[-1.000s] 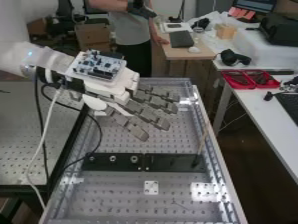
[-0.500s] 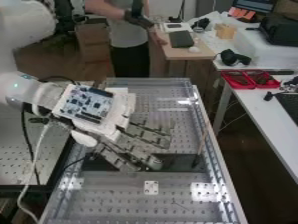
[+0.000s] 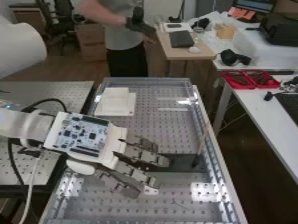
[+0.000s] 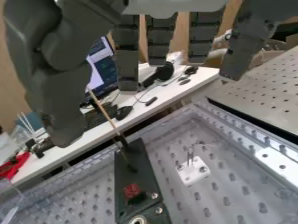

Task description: Grab the paper clip and place it in the clear container

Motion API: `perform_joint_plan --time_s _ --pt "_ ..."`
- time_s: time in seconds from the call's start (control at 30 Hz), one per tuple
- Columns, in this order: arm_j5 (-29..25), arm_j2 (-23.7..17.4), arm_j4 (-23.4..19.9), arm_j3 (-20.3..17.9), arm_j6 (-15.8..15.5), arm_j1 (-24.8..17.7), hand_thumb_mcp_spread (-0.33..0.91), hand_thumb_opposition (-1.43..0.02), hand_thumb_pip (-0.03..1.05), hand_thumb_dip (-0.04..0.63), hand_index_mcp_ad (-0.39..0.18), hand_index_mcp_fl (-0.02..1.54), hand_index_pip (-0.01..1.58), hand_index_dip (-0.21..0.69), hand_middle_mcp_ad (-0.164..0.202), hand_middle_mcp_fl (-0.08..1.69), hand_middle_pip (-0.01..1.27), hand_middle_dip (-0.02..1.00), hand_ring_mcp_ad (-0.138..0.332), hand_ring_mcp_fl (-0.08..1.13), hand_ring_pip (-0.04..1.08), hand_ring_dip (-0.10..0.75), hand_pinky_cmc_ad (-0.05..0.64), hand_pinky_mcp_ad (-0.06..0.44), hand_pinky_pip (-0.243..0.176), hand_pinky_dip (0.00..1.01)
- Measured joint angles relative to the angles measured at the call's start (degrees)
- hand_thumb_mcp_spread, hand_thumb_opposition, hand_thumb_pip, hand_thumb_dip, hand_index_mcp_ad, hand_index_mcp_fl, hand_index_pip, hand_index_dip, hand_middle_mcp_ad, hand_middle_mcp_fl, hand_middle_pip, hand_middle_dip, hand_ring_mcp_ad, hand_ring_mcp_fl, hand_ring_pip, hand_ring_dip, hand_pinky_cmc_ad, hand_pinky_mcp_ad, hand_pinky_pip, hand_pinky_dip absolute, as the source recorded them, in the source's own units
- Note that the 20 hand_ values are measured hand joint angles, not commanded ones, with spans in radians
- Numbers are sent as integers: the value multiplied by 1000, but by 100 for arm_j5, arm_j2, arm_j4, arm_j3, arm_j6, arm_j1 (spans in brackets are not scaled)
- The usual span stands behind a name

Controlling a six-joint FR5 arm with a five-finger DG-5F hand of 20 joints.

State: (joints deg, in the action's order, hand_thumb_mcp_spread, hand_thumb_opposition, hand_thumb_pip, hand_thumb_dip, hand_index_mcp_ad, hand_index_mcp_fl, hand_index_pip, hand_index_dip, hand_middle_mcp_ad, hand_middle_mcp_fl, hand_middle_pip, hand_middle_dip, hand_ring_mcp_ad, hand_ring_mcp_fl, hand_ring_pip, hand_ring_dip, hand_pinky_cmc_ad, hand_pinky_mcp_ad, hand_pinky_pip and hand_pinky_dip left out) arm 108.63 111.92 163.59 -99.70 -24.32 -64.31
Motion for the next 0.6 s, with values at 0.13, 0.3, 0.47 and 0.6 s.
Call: perform_joint_plan --time_s 0.13,0.3,0.47,0.6 --pt "64 152 -223 48 39 73 342 -771 599 192 -79 175 822 -5 26 7 120 157 176 0 108 94 380 311 -105 482" --pt "101 434 -327 186 -26 107 344 -787 616 208 -79 169 962 -5 26 3 120 157 176 0 105 94 380 314 -105 469" --pt "158 735 -391 401 -245 132 365 -801 623 220 -79 175 1140 37 26 3 120 157 175 0 98 94 379 311 -105 454" --pt "211 906 -477 540 -333 169 372 -819 628 243 -105 166 1215 51 26 3 119 161 173 0 94 94 379 311 -105 405"
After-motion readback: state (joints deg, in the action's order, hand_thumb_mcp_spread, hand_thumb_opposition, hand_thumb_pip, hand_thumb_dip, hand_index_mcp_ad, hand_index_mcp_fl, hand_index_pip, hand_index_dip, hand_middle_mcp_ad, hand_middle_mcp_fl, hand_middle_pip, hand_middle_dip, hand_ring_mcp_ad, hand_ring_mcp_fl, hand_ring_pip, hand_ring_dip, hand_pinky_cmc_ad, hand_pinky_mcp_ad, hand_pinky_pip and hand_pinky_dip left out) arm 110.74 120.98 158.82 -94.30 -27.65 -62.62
